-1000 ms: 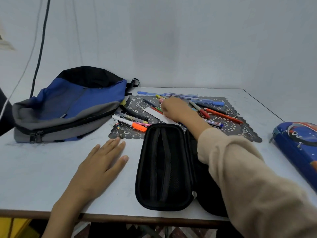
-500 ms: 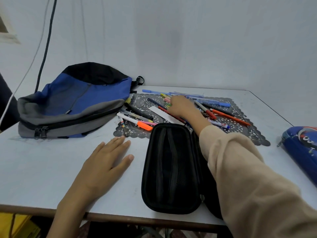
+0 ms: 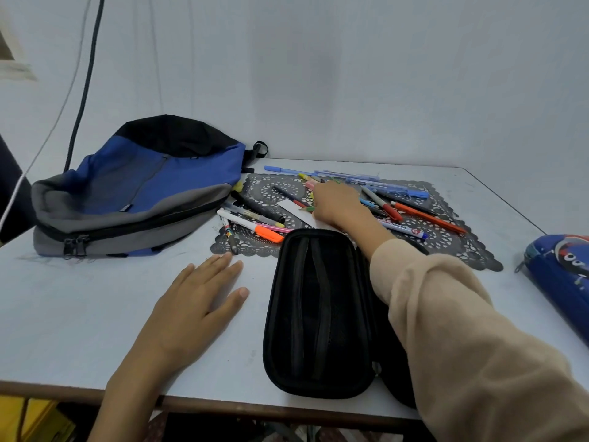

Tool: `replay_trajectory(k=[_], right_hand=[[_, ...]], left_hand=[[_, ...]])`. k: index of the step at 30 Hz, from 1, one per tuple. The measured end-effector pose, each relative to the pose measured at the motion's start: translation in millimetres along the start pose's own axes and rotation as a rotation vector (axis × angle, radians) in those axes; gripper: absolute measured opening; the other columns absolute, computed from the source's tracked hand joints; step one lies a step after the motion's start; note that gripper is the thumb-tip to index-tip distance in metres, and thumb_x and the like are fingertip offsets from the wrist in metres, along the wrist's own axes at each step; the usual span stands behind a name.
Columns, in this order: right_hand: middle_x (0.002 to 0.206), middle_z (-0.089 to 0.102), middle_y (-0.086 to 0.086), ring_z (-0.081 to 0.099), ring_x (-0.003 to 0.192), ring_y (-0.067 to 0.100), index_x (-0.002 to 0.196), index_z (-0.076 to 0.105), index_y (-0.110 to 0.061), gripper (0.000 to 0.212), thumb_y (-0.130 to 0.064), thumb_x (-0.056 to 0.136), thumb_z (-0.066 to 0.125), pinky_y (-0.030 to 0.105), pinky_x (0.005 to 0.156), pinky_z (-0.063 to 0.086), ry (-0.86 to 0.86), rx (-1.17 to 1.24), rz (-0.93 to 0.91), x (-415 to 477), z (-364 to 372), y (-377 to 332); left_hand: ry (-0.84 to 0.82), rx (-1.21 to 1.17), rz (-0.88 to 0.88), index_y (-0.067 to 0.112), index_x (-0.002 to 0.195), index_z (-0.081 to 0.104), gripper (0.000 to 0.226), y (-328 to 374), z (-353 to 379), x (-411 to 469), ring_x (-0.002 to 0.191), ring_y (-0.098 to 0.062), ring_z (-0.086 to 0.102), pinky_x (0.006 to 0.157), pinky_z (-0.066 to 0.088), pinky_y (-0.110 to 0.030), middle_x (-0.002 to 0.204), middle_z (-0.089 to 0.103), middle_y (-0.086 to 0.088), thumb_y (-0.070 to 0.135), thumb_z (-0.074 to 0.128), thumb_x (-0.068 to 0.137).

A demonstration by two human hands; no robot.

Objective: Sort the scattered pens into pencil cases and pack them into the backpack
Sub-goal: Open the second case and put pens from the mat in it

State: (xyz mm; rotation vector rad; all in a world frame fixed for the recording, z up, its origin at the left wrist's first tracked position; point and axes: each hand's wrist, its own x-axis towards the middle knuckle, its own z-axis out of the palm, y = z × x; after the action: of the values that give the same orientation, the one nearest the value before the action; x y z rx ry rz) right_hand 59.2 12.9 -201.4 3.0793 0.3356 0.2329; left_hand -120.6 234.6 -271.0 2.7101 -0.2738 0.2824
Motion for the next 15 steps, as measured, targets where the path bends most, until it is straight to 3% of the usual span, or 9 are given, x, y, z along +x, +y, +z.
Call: replay_trajectory(k=[6, 9, 11, 13, 15], right_hand=[[0.115, 0.063, 0.011, 0.057, 0.098, 0.029, 0.098, 0.050, -0.011, 0.004, -0.012, 0.095, 0.048, 0.034, 0.074, 0.040, -0.062, 0.031, -0.021, -3.9, -1.2, -0.6], [0.117, 0.062, 0.010, 0.058, 0.105, 0.029, 0.102, 0.055, -0.012, 0.012, -0.019, 0.097, 0.046, 0.033, 0.076, 0.039, -0.075, 0.026, -0.022, -6.2, -1.3, 0.3], [0.119, 0.061, 0.011, 0.057, 0.108, 0.030, 0.116, 0.053, -0.008, 0.025, -0.023, 0.098, 0.044, 0.033, 0.076, 0.037, -0.043, 0.105, 0.011, -7.3, -2.8, 1.5], [0.119, 0.058, 0.014, 0.055, 0.104, 0.031, 0.127, 0.044, -0.004, 0.036, -0.026, 0.099, 0.039, 0.034, 0.074, 0.036, -0.032, 0.249, 0.034, -5.6, -4.3, 2.6], [0.114, 0.058, 0.014, 0.051, 0.093, 0.029, 0.123, 0.042, -0.004, 0.033, -0.027, 0.100, 0.038, 0.034, 0.071, 0.034, -0.037, 0.345, -0.009, -3.5, -7.5, 2.7]], left_hand=[[0.005, -0.003, 0.001, 0.039, 0.148, 0.035, 0.081, 0.0, 0.0, -0.3, 0.143, 0.010, 0.009, 0.116, -0.003, -0.016, 0.156, 0.022, 0.022, 0.074, 0.012, 0.078], [0.006, -0.002, -0.002, 0.039, 0.147, 0.035, 0.080, -1.3, 0.5, -0.5, 0.143, 0.010, 0.010, 0.117, -0.002, -0.017, 0.156, 0.022, 0.022, 0.074, 0.013, 0.079], [0.006, -0.001, -0.004, 0.040, 0.147, 0.034, 0.080, -1.4, 0.7, 0.0, 0.143, 0.011, 0.009, 0.117, -0.002, -0.017, 0.156, 0.022, 0.022, 0.075, 0.012, 0.079], [0.004, 0.001, -0.009, 0.040, 0.148, 0.034, 0.081, -1.2, 0.7, 0.1, 0.143, 0.011, 0.009, 0.116, -0.003, -0.016, 0.156, 0.021, 0.023, 0.075, 0.012, 0.078], [0.007, -0.003, -0.006, 0.040, 0.147, 0.035, 0.081, -0.9, 0.9, 0.1, 0.143, 0.011, 0.009, 0.116, -0.003, -0.016, 0.156, 0.022, 0.023, 0.075, 0.012, 0.078]])
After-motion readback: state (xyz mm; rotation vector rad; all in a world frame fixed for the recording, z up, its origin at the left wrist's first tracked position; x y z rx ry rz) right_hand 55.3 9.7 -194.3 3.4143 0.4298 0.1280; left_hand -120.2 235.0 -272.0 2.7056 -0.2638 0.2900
